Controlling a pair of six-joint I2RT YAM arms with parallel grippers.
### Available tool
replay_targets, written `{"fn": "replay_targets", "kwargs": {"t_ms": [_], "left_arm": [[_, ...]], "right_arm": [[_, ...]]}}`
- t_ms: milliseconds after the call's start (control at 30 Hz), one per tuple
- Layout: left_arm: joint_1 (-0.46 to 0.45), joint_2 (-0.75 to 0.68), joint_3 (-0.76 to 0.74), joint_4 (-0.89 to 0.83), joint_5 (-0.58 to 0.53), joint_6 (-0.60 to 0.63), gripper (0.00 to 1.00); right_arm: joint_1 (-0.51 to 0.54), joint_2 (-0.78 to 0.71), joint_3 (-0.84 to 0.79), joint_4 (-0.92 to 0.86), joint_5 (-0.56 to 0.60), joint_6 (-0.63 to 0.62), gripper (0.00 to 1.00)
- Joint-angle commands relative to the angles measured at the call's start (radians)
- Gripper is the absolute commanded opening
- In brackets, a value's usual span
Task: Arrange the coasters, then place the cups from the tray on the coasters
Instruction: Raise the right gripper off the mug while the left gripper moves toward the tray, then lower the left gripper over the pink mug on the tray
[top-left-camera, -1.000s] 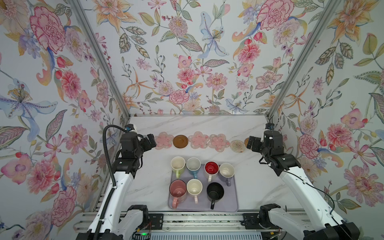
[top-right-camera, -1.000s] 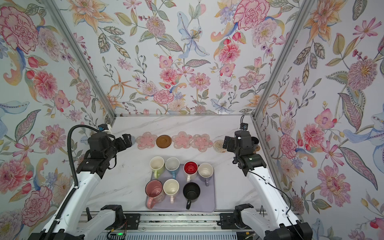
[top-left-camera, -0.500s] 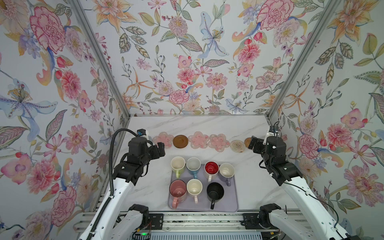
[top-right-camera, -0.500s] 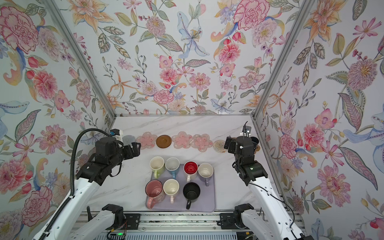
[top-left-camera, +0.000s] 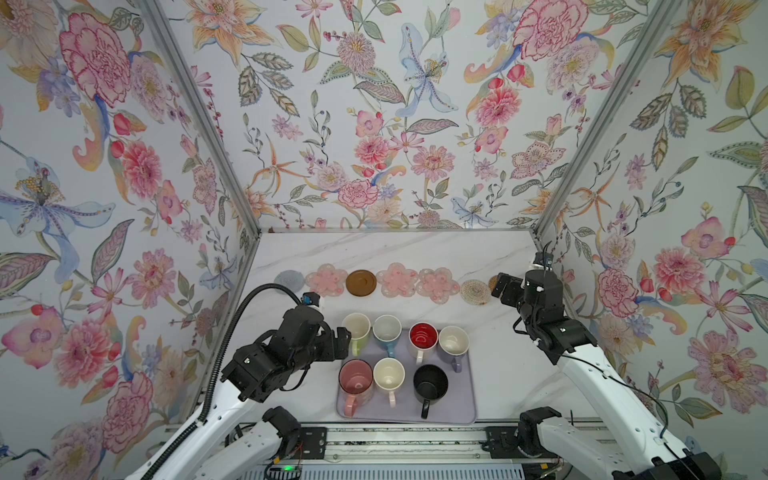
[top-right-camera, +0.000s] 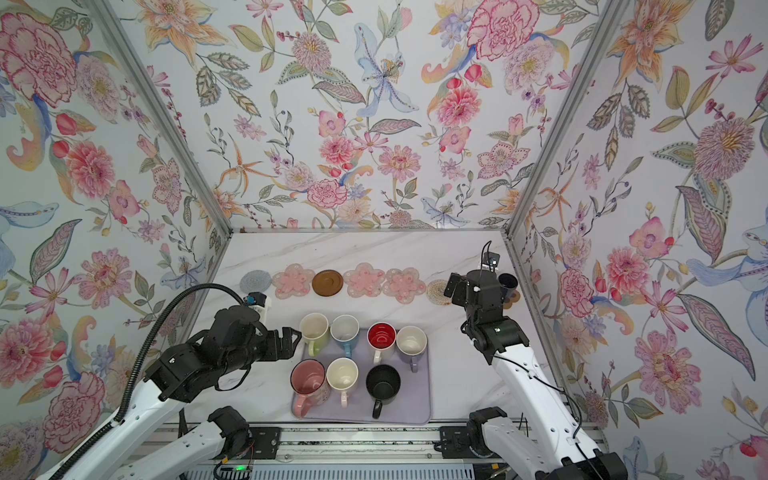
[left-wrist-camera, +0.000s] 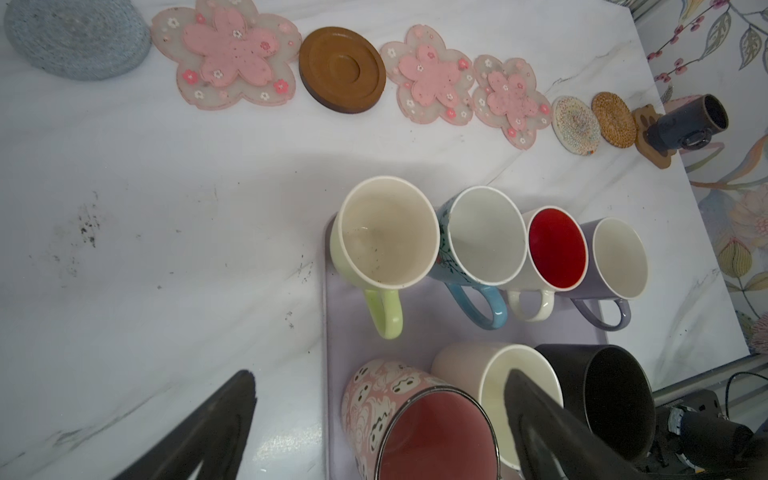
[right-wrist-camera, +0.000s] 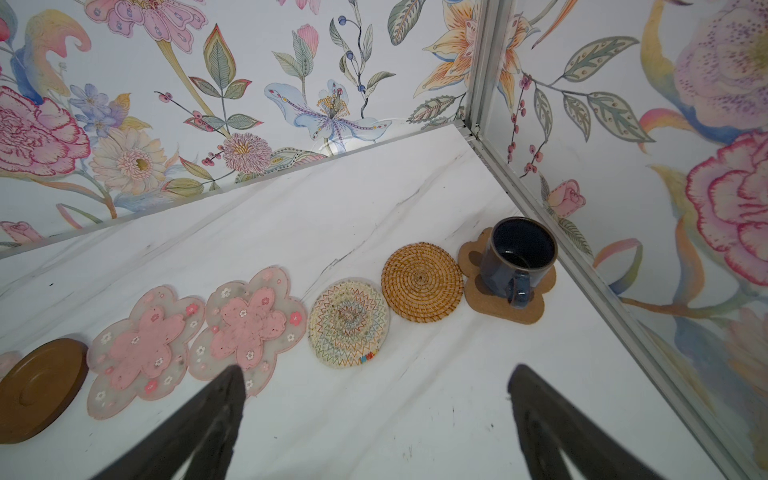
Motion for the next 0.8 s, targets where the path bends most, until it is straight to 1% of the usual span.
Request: {"fn": "replay_targets", "kwargs": {"t_ms": [0, 200, 367, 567, 767], "left_arm": [[-0.067, -0.035, -0.016, -0.101, -0.028, -0.082, 0.95], [-0.152, -0.111, -0.045, -0.157, -0.013, -0.173, 0.95], [-0.199, -0.128, -0.084, -0.156, 0.035, -0.218, 0.94], [-0.273, -0.112, -0.102, -0.117, 0.018, -0.258, 0.94], [-0.386, -0.079, -0.131, -0.084, -0.019, -0.313, 0.94]], "right_arm": [[-0.001, 0.004, 0.030, -0.045, -0.012, 0.027, 0.99], [0.000, 0.002, 0.017, -0.044, -0.017, 0.046, 0.99], [-0.001, 0.020, 0.010, -0.030, -0.036, 0.068, 0.99], [0.001, 0.041, 0.012, -0.022, -0.054, 0.093, 0.99], [0.002, 0.038, 0.010, -0.025, -0.059, 0.103, 0.99]]}}
